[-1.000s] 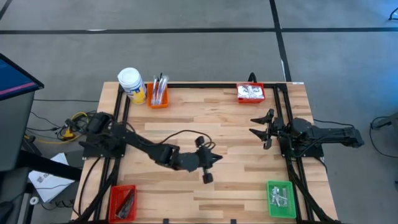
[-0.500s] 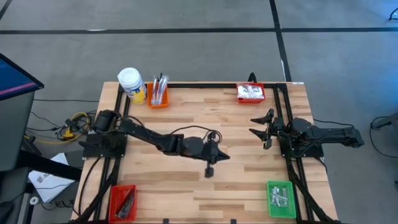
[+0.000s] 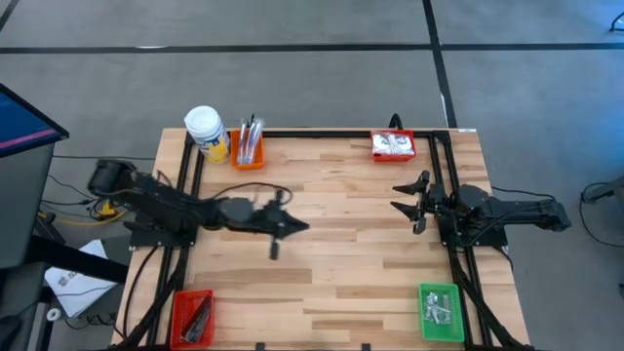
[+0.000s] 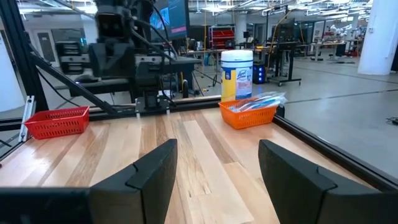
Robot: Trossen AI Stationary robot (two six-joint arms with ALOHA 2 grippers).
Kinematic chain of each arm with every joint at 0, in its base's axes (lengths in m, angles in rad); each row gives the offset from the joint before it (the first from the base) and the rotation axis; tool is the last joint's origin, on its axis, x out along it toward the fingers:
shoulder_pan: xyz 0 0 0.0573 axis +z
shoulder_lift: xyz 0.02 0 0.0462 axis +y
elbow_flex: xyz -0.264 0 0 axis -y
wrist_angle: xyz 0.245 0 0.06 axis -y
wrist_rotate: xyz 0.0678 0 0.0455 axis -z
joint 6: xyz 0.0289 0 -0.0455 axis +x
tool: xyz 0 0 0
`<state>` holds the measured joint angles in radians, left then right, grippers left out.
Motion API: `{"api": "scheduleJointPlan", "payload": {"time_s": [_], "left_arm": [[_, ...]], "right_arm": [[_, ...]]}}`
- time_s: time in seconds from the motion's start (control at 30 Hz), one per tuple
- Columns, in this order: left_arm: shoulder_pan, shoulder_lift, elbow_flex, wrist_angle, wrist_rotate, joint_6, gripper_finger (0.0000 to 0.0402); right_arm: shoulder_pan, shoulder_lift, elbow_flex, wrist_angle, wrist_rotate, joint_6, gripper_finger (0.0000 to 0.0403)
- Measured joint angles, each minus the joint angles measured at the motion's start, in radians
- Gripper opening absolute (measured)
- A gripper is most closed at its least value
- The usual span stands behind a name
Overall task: Pick & Place Travel size toiletries
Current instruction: Return to Home Position
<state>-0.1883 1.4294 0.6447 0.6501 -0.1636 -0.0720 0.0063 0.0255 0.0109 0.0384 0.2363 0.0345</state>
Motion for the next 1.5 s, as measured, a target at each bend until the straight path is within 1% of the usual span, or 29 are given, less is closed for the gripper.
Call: {"api": "scheduleJointPlan", "payload": {"time_s": [0.13, 0.3, 0.43, 0.57, 0.67, 0.77, 1.0, 1.27, 1.5], "left_arm": [[0.004, -0.147, -0.182, 0.083, -0.015, -0.043, 0.0007], [0.026, -0.324, -0.367, 0.082, -0.016, -0.117, 0.0007], [0.026, -0.447, -0.472, 0.085, -0.030, -0.111, 0.0007], [0.026, -0.527, -0.553, 0.084, -0.051, -0.068, 0.0007], [0.026, -0.578, -0.602, 0.084, -0.055, -0.065, 0.0007], [0.026, -0.614, -0.638, 0.078, -0.055, -0.067, 0.0007], [0.027, -0.686, -0.638, 0.074, -0.056, -0.067, 0.0007], [0.027, -0.785, -0.638, 0.074, -0.149, -0.067, 0.0007], [0.027, -0.878, -0.638, 0.072, -0.157, -0.067, 0.0007]], "right_arm": [[0.000, 0.000, 0.000, 0.000, 0.000, 0.000, 0.0218], [0.000, 0.000, 0.000, 0.000, 0.000, 0.000, 0.0218], [0.000, 0.000, 0.000, 0.000, 0.000, 0.000, 0.0218], [0.000, 0.000, 0.000, -0.001, 0.000, 0.000, 0.0218], [0.000, 0.000, 0.000, 0.000, 0.000, 0.000, 0.0218], [0.000, 0.000, 0.000, -0.001, 0.000, 0.000, 0.0218], [0.000, 0.000, 0.000, -0.001, 0.000, 0.000, 0.0218], [0.000, 0.000, 0.000, -0.001, 0.000, 0.000, 0.0218], [0.000, 0.000, 0.000, -0.001, 0.000, 0.000, 0.0218]]}}
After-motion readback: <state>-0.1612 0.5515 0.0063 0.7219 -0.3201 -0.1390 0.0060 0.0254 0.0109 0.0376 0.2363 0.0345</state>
